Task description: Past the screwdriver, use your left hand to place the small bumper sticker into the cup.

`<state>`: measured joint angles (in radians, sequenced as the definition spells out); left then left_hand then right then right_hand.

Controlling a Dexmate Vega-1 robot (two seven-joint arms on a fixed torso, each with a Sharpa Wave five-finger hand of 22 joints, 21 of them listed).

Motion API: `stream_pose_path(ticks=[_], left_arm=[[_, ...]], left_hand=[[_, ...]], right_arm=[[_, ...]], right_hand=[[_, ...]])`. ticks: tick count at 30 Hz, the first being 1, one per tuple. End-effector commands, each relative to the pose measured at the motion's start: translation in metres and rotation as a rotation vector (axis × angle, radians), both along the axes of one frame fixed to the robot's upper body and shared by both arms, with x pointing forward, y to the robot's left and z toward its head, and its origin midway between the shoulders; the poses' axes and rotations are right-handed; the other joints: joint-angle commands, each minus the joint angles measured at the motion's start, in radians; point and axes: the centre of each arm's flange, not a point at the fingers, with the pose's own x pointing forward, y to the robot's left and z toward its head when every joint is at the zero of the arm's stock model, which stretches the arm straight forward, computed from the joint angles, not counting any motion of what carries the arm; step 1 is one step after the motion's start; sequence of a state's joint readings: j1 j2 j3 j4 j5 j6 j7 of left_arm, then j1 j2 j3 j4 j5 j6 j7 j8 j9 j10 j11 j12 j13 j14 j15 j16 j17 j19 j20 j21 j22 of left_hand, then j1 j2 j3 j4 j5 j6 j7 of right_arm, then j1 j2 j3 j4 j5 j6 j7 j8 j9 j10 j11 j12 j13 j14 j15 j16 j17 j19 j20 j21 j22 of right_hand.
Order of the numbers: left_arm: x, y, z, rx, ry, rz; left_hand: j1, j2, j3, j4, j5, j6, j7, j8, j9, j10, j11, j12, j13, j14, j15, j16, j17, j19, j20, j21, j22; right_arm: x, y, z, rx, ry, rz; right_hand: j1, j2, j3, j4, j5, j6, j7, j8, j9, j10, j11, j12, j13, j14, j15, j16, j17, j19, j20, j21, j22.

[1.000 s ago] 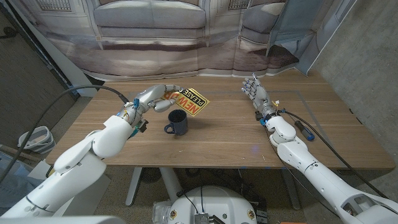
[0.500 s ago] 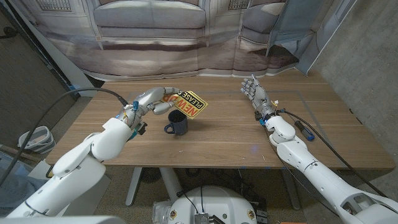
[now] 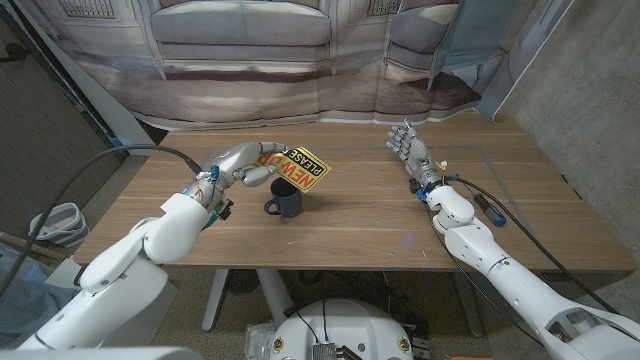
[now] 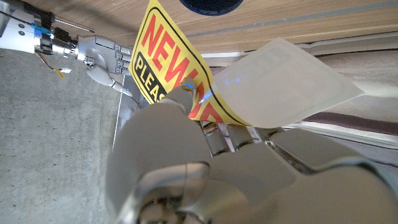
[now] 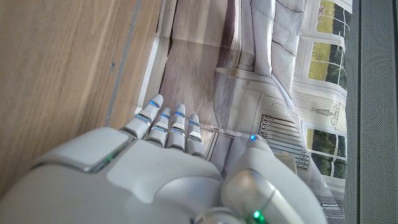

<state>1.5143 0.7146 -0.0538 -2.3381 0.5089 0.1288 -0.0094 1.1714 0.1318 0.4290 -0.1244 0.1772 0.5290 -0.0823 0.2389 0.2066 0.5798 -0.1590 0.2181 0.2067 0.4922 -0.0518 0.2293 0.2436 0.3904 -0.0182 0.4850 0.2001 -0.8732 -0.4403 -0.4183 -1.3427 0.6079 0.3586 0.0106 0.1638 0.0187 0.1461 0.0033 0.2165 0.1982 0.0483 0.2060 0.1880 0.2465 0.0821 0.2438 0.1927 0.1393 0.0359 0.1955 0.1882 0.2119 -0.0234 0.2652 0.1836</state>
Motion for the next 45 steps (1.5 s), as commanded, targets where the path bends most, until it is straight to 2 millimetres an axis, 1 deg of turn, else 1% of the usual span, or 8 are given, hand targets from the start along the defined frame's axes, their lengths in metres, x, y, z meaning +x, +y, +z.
stream_pose_path(ticks=[1,5,12,20,30,34,41,45], left_arm=[[-0.003,0.011,-0.005,-0.019,-0.003,0.025],[0.008,0.014,-0.007,-0.039,0.014,0.011],[0.015,0.016,-0.007,-0.043,0.024,0.007],[0.016,0.014,-0.01,-0.045,0.04,0.002],[0.016,0.021,-0.018,-0.065,0.074,0.013],[0.017,0.019,-0.02,-0.052,0.078,0.004],[0.02,0.017,-0.023,-0.059,0.078,0.007],[0.019,0.015,-0.022,-0.049,0.075,0.004]], left_hand=[[-0.006,0.001,0.007,0.0,-0.002,0.013,0.001,-0.002,0.003,0.011,-0.001,-0.002,0.005,0.004,-0.061,-0.003,0.002,-0.002,-0.003,0.007,-0.001],[-0.006,0.0,0.007,0.0,-0.002,0.014,-0.001,-0.003,0.003,0.012,-0.003,-0.002,0.005,0.004,-0.063,-0.003,0.002,-0.003,-0.004,0.007,-0.001],[-0.009,-0.004,0.006,0.0,-0.002,0.014,-0.003,-0.003,0.003,0.012,-0.005,-0.003,0.005,0.005,-0.066,-0.003,0.002,-0.006,-0.005,0.007,-0.001],[-0.011,-0.006,0.005,0.0,-0.003,0.016,-0.003,-0.003,0.003,0.011,-0.003,-0.004,0.005,0.001,-0.065,-0.004,0.002,-0.011,-0.006,0.007,-0.002],[-0.018,-0.009,0.003,0.001,-0.002,0.015,-0.003,-0.006,0.002,-0.001,0.002,-0.009,0.005,-0.011,-0.061,-0.009,0.002,-0.023,-0.003,0.005,-0.002],[-0.022,-0.01,0.001,0.003,-0.002,0.013,-0.002,-0.008,0.002,-0.004,-0.001,-0.01,0.005,-0.022,-0.057,-0.014,0.002,-0.04,0.004,0.0,-0.002],[-0.027,-0.008,0.004,0.002,-0.001,0.008,-0.004,-0.012,0.002,-0.024,0.0,-0.015,0.006,-0.049,-0.055,-0.022,-0.001,-0.127,0.02,-0.032,-0.004],[-0.028,-0.009,0.004,0.002,-0.001,0.007,-0.002,-0.013,0.002,-0.026,0.001,-0.015,0.006,-0.048,-0.056,-0.021,-0.003,-0.137,0.007,-0.036,-0.005]], right_arm=[[0.0,0.004,0.003,-0.01,-0.009,0.007],[0.0,0.005,0.004,-0.004,-0.007,0.007],[-0.001,0.003,0.004,-0.006,-0.003,0.0],[0.001,0.002,0.005,-0.01,-0.003,0.001],[0.005,0.007,0.01,-0.021,-0.011,0.013],[0.005,0.009,0.012,-0.024,-0.013,0.017],[0.005,0.009,0.012,-0.023,-0.008,0.015],[0.002,0.007,0.011,-0.021,-0.009,0.011]], right_hand=[[0.003,0.006,-0.004,-0.002,-0.001,0.005,-0.001,-0.005,0.005,0.013,0.0,-0.002,0.006,0.009,0.003,0.0,0.005,0.007,0.001,-0.004,0.003],[0.003,0.006,-0.004,-0.003,-0.001,0.006,0.0,-0.004,0.005,0.012,-0.001,-0.002,0.006,0.008,0.003,-0.001,0.005,0.008,0.0,-0.005,0.003],[0.003,0.006,-0.005,-0.003,-0.001,0.005,-0.002,-0.005,0.005,0.014,0.0,-0.002,0.006,0.008,0.002,-0.001,0.005,0.009,0.0,-0.006,0.003],[0.003,0.006,-0.005,-0.003,-0.001,0.006,-0.002,-0.004,0.005,0.014,0.0,-0.002,0.006,0.008,0.002,-0.001,0.005,0.009,0.0,-0.008,0.003],[0.003,0.007,-0.006,-0.003,-0.001,0.006,-0.002,-0.004,0.005,0.015,0.0,-0.002,0.006,0.009,0.003,-0.001,0.005,0.009,0.0,-0.01,0.003],[0.003,0.007,-0.006,-0.003,-0.001,0.005,-0.003,-0.005,0.005,0.016,0.0,-0.001,0.006,0.009,0.004,-0.001,0.005,0.01,0.0,-0.011,0.003],[0.003,0.007,-0.007,-0.004,-0.002,0.005,-0.002,-0.005,0.005,0.016,0.0,-0.002,0.006,0.01,0.003,-0.001,0.005,0.01,0.001,-0.013,0.003],[0.003,0.008,-0.007,-0.004,-0.001,0.006,-0.002,-0.004,0.005,0.017,-0.001,-0.001,0.006,0.01,0.003,-0.001,0.005,0.01,0.0,-0.013,0.003]])
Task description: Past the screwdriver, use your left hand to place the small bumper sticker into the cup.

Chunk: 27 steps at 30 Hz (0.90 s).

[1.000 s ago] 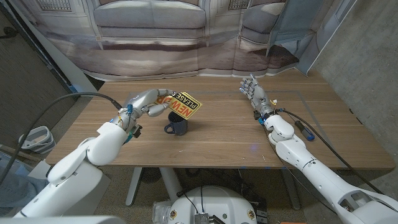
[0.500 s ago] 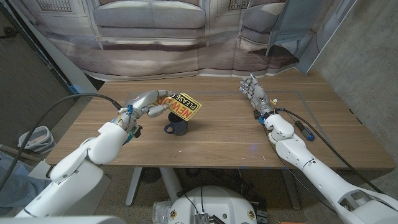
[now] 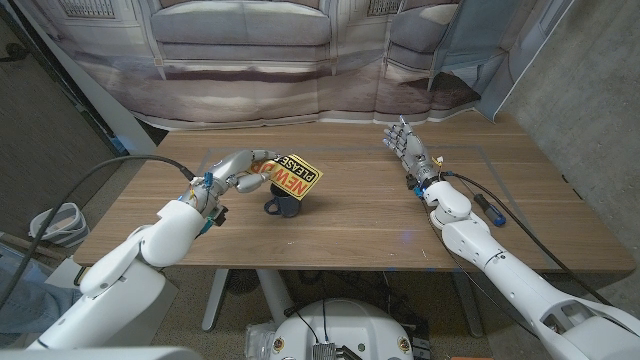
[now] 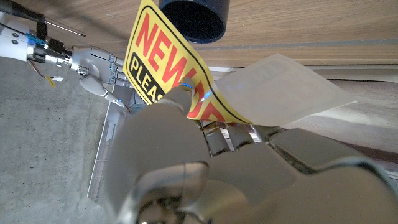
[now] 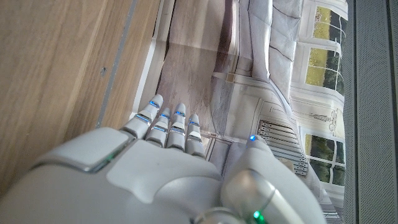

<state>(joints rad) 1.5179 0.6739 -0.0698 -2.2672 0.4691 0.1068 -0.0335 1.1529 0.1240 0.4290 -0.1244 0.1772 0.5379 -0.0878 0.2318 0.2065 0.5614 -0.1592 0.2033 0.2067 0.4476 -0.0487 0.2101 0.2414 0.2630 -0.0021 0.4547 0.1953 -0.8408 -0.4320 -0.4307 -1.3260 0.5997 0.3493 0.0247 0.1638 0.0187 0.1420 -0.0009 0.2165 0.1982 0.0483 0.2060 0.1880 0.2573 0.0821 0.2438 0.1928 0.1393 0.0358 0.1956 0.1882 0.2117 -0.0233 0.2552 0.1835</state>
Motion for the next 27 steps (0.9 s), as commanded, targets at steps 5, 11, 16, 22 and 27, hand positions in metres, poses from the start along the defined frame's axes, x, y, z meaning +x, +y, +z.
stream_pose_path(ticks=[5,11,16,22,27], left_arm=[[0.0021,-0.0044,-0.0024,0.007,-0.001,-0.01],[0.0044,-0.0062,-0.0022,0.017,0.011,-0.02],[0.0041,-0.0065,-0.0014,0.023,0.009,-0.014],[0.0067,-0.0072,-0.0026,0.019,0.017,-0.011],[0.0069,-0.0088,-0.0036,0.023,0.02,-0.007]], left_hand=[[-0.011,-0.002,0.004,0.002,-0.002,-0.003,0.008,-0.006,0.002,-0.011,0.001,-0.001,0.006,-0.005,-0.06,-0.002,-0.002,-0.01,-0.016,-0.006,0.0],[-0.022,-0.011,-0.003,0.005,-0.003,-0.005,0.006,-0.008,0.002,-0.019,0.0,-0.003,0.006,-0.011,-0.057,-0.004,-0.004,-0.011,-0.021,-0.007,-0.001],[-0.035,-0.021,-0.011,0.009,-0.005,-0.007,0.002,-0.009,0.001,-0.026,0.001,-0.004,0.006,-0.017,-0.057,-0.005,-0.006,-0.017,-0.021,-0.009,-0.002],[-0.049,-0.032,-0.02,0.013,-0.006,-0.011,0.0,-0.011,0.001,-0.032,-0.004,-0.005,0.006,-0.023,-0.053,-0.006,-0.008,-0.024,-0.019,-0.013,-0.002],[-0.054,-0.036,-0.024,0.014,-0.006,-0.016,0.001,-0.013,0.001,-0.038,-0.002,-0.006,0.006,-0.031,-0.052,-0.008,-0.009,-0.027,-0.017,-0.014,-0.002]], right_arm=[[-0.0056,-0.002,-0.0001,-0.003,-0.008,-0.004],[-0.0075,-0.0033,-0.0018,0.001,-0.005,-0.006],[-0.008,-0.0043,-0.0039,-0.001,-0.001,-0.008],[-0.0072,-0.0045,-0.0038,-0.005,0.0,-0.006],[-0.0052,-0.0037,-0.0025,-0.006,0.004,-0.003]], right_hand=[[0.003,0.008,-0.003,0.0,-0.001,0.006,-0.002,-0.004,0.005,0.005,-0.001,-0.002,0.006,0.01,0.003,-0.001,0.005,0.011,0.001,-0.005,0.003],[0.003,0.008,-0.004,0.0,-0.002,0.006,-0.002,-0.004,0.005,0.006,-0.001,-0.002,0.006,0.01,0.003,-0.001,0.005,0.011,0.002,-0.006,0.003],[0.003,0.008,-0.004,-0.001,-0.001,0.006,-0.002,-0.004,0.005,0.005,-0.001,-0.002,0.006,0.009,0.003,-0.002,0.005,0.011,0.003,-0.007,0.003],[0.004,0.009,-0.004,-0.001,-0.001,0.006,-0.002,-0.004,0.005,0.005,0.0,-0.002,0.006,0.01,0.003,-0.002,0.005,0.012,0.002,-0.008,0.003],[0.004,0.009,-0.004,-0.001,-0.001,0.006,-0.002,-0.004,0.005,0.006,-0.001,-0.002,0.006,0.009,0.003,-0.002,0.004,0.012,0.002,-0.008,0.003]])
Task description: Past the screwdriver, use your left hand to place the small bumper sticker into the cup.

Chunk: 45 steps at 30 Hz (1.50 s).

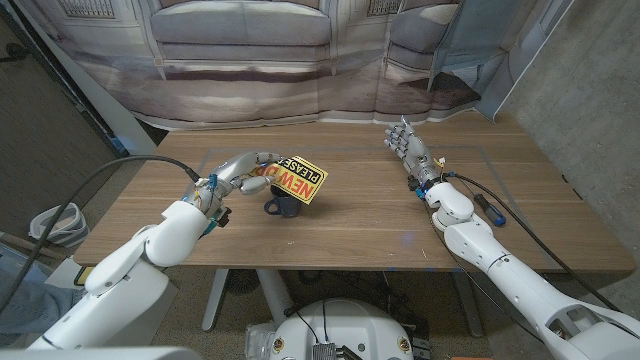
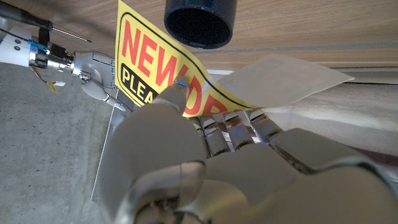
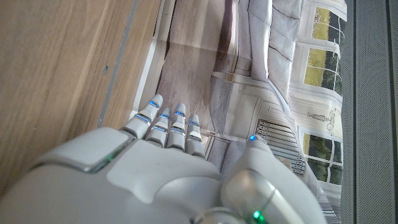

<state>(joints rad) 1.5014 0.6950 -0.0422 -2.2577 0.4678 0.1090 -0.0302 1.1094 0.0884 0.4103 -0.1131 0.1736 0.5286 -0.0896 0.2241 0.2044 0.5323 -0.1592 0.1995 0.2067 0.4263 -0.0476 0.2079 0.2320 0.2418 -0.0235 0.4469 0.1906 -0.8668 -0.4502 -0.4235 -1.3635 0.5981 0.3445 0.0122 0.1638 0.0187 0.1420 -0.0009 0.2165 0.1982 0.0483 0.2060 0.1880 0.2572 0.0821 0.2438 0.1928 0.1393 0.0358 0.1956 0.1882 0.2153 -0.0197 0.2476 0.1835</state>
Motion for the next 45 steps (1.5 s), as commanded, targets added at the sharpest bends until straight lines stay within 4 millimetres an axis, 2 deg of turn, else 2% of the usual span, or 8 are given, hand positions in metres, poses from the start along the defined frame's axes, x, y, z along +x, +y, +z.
stream_pose_path(ticks=[1,4,25,32,45], left_arm=[[0.003,-0.002,-0.002,0.006,0.018,0.001],[0.004,-0.002,-0.002,0.002,0.024,-0.004],[0.008,-0.011,0.003,0.047,0.056,-0.026],[0.008,-0.016,0.007,0.092,0.082,-0.021],[0.007,-0.016,0.006,0.104,0.108,-0.006]], left_hand=[[-0.011,-0.001,-0.005,0.003,-0.002,-0.007,0.003,-0.005,0.003,-0.014,-0.006,-0.004,0.006,-0.011,-0.052,-0.006,0.0,-0.006,0.004,-0.007,0.002],[-0.013,-0.003,-0.007,0.002,-0.001,-0.008,0.001,-0.006,0.003,-0.016,0.004,-0.004,0.006,-0.014,-0.053,-0.006,0.0,-0.008,0.003,-0.008,0.002],[-0.025,-0.007,-0.012,0.005,0.001,-0.011,0.002,-0.006,0.003,-0.024,-0.003,-0.001,0.006,-0.022,-0.053,-0.005,-0.003,-0.016,0.005,-0.013,0.002],[-0.032,-0.009,-0.016,0.006,0.002,-0.016,0.002,-0.008,0.002,-0.039,0.003,-0.005,0.005,-0.03,-0.048,-0.006,-0.004,-0.021,0.005,-0.015,0.002],[-0.049,-0.016,-0.025,0.01,0.005,-0.039,0.004,-0.016,0.002,-0.078,0.008,-0.01,0.004,-0.065,-0.04,-0.012,-0.006,-0.046,0.019,-0.027,0.003]], right_arm=[[0.002,0.0,0.001,-0.006,0.005,0.005],[0.003,-0.001,0.001,-0.003,0.008,0.005],[0.003,-0.005,0.002,0.013,0.005,-0.003],[0.003,-0.006,-0.001,0.017,0.004,-0.001],[0.003,-0.006,-0.005,0.013,0.01,0.007]], right_hand=[[0.004,0.009,-0.004,-0.002,-0.001,0.006,-0.002,-0.005,0.005,0.006,-0.001,-0.002,0.006,0.009,0.003,-0.002,0.004,0.008,-0.001,-0.001,0.003],[0.004,0.009,-0.004,-0.002,-0.001,0.007,-0.002,-0.004,0.005,0.005,-0.001,-0.003,0.006,0.01,0.003,-0.002,0.004,0.008,-0.001,-0.002,0.003],[0.005,0.01,-0.005,-0.003,-0.001,0.006,-0.002,-0.004,0.005,0.006,-0.002,-0.003,0.006,0.01,0.004,-0.002,0.004,0.009,0.0,-0.005,0.004],[0.005,0.01,-0.006,-0.003,-0.001,0.005,-0.001,-0.005,0.005,0.006,-0.002,-0.003,0.006,0.01,0.005,-0.002,0.004,0.009,0.001,-0.007,0.004],[0.005,0.011,-0.006,-0.004,-0.002,0.007,-0.001,-0.004,0.005,0.006,0.0,-0.003,0.006,0.009,0.006,-0.003,0.004,0.009,0.001,-0.008,0.004]])
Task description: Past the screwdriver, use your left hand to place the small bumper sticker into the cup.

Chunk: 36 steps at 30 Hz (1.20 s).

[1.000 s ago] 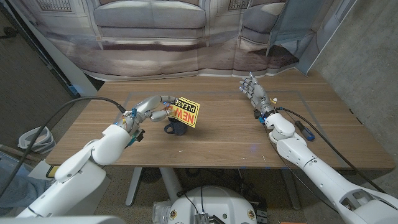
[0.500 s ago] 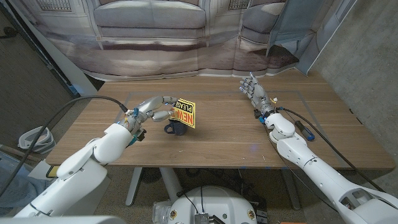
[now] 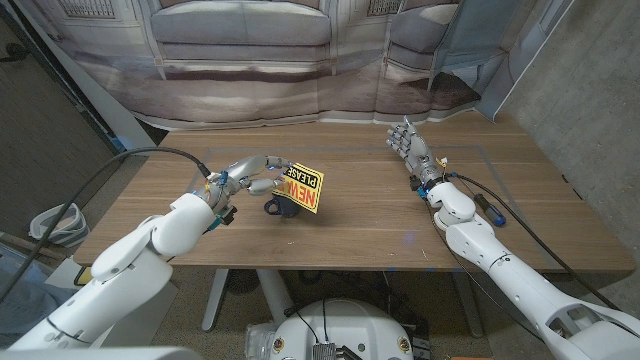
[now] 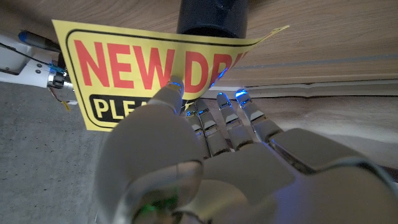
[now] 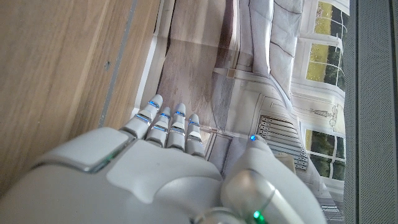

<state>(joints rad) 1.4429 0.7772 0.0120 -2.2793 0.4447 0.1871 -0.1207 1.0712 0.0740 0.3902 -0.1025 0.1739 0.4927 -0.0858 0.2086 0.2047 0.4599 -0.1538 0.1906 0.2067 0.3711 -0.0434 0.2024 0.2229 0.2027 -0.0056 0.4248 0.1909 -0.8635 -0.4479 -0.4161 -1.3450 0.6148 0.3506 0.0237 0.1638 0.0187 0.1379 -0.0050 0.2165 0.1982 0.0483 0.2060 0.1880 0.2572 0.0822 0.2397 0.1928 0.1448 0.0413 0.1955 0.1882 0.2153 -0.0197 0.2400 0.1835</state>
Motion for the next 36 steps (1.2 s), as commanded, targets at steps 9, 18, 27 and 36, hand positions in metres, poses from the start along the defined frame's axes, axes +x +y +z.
stream_pose_path(ticks=[9,18,27,36], left_arm=[[0.001,-0.0029,-0.0019,0.022,0.039,0.009],[0.0007,-0.004,-0.0007,0.016,0.027,0.006],[-0.0011,-0.0033,0.0019,0.005,0.011,0.006],[-0.004,-0.0023,0.0039,-0.003,-0.008,0.006]], left_hand=[[-0.014,-0.003,-0.006,-0.001,0.006,-0.011,0.005,-0.002,0.001,-0.025,0.003,-0.003,0.004,-0.019,-0.039,-0.006,0.002,-0.013,-0.001,-0.008,0.003],[-0.016,-0.002,-0.007,-0.001,0.007,-0.012,0.006,-0.002,0.001,-0.026,0.002,0.0,0.004,-0.021,-0.038,-0.005,0.002,-0.014,-0.002,-0.009,0.003],[-0.019,0.002,-0.007,0.001,0.008,-0.011,0.008,0.0,0.001,-0.024,0.001,0.003,0.003,-0.022,-0.038,-0.002,0.002,-0.013,-0.003,-0.009,0.003],[-0.022,0.006,-0.007,0.002,0.008,-0.011,0.008,0.0,0.0,-0.025,0.003,0.005,0.003,-0.024,-0.039,-0.001,0.002,-0.014,-0.001,-0.01,0.003]], right_arm=[[0.0023,0.0011,-0.0032,0.001,0.01,0.009],[0.0016,-0.0006,-0.0046,0.004,0.011,0.006],[-0.0003,-0.0024,-0.0047,0.0,0.003,0.007],[-0.0009,-0.0021,-0.0041,0.008,0.006,0.007]], right_hand=[[0.005,0.011,-0.003,0.0,-0.002,0.006,-0.003,-0.004,0.005,0.006,-0.001,0.001,0.006,0.004,0.001,-0.002,0.004,0.01,0.003,-0.002,0.004],[0.005,0.011,-0.004,0.0,-0.002,0.006,-0.004,-0.004,0.005,0.006,-0.002,0.0,0.006,0.005,0.0,-0.002,0.004,0.011,0.004,-0.004,0.004],[0.004,0.011,-0.004,-0.001,-0.002,0.006,-0.003,-0.005,0.005,0.006,-0.002,0.0,0.006,0.005,0.001,-0.002,0.004,0.011,0.004,-0.005,0.004],[0.005,0.011,-0.005,-0.001,-0.002,0.006,-0.003,-0.005,0.005,0.007,-0.002,0.0,0.006,0.005,0.001,-0.002,0.004,0.012,0.003,-0.006,0.004]])
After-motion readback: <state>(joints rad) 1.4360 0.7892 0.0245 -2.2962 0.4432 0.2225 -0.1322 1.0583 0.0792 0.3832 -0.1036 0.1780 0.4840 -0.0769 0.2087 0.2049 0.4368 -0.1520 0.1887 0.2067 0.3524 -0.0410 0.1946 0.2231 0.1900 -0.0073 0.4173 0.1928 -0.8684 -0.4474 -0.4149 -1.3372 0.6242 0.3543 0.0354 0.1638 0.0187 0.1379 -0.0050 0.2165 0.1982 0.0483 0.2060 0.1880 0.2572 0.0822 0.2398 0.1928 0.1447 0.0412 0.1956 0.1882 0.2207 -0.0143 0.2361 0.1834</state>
